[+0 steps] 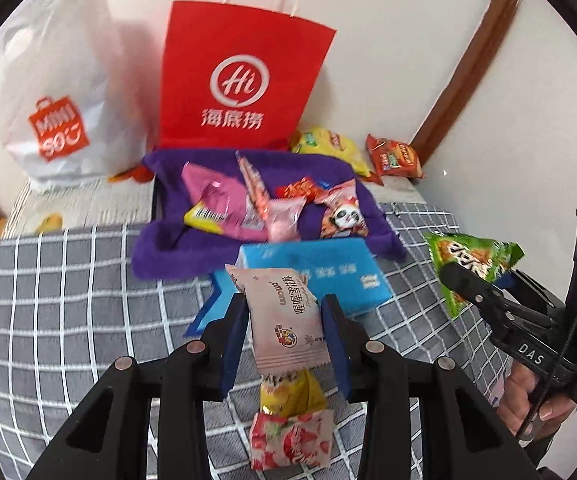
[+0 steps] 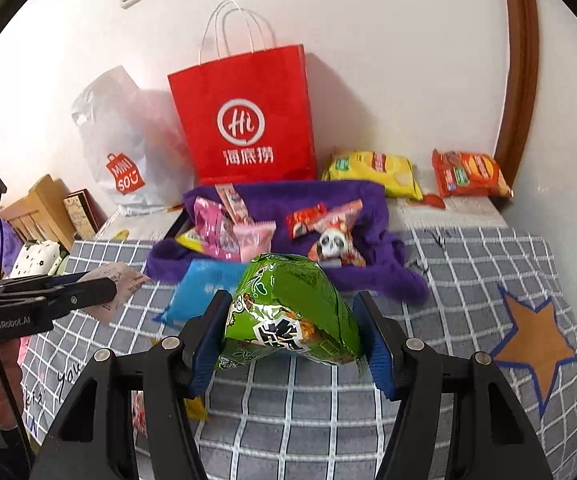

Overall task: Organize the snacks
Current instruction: 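Carry the green bag and white wrapper toward the purple towel with both tools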

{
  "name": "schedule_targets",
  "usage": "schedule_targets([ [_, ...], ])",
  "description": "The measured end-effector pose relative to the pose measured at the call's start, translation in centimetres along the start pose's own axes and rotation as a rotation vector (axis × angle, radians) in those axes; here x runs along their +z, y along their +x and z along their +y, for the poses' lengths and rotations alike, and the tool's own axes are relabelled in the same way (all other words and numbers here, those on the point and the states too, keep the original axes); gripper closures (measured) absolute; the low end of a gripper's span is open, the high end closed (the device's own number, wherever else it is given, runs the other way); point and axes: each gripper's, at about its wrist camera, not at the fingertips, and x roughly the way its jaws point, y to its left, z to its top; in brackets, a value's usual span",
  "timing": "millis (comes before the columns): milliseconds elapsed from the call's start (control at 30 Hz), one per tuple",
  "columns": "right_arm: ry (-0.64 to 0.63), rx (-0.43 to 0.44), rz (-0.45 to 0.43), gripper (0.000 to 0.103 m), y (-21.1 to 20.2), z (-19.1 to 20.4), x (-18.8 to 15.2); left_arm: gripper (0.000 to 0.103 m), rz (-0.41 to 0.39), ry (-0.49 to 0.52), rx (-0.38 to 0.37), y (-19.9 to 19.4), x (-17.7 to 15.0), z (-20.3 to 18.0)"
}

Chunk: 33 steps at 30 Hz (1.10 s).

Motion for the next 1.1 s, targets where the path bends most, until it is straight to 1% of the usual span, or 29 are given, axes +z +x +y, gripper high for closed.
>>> schedule_targets([
  [333,-0.010,-0.007,-0.035,0.041,0.4,0.5,3.0,0.067,-0.038,0.036,-0.005,-0.4,3.5,-0.9],
  [433,-0.002,-0.016,-0.013,0.041,1.0,0.4,4.2,0.067,-0.049,0.041,-0.009,-0.4,4.4,-1.0],
  [533,0.015,0.009,-0.014,0.041,1.4,0.1,5.3,0.067,-0.051,0.042,-0.013,-0.2,5.1,-0.9],
  [700,0.010,0.035,-0.026,0.041,2.0,0.0,7.1,0.067,-0.053,0.030,-0.010,0.5,6.3,-0.5],
  [833,-0.019,0.023,-0.038,0.041,2.7,0.5,8.5,0.067,-0.052,0.029,-0.004,1.2,7.4,-0.2],
  [1100,-0.056,0.004,-0.034,0.041,5.4,0.6,10.6,0.067,-0.043,0.021,0.029,3.6,9.5,1.1],
])
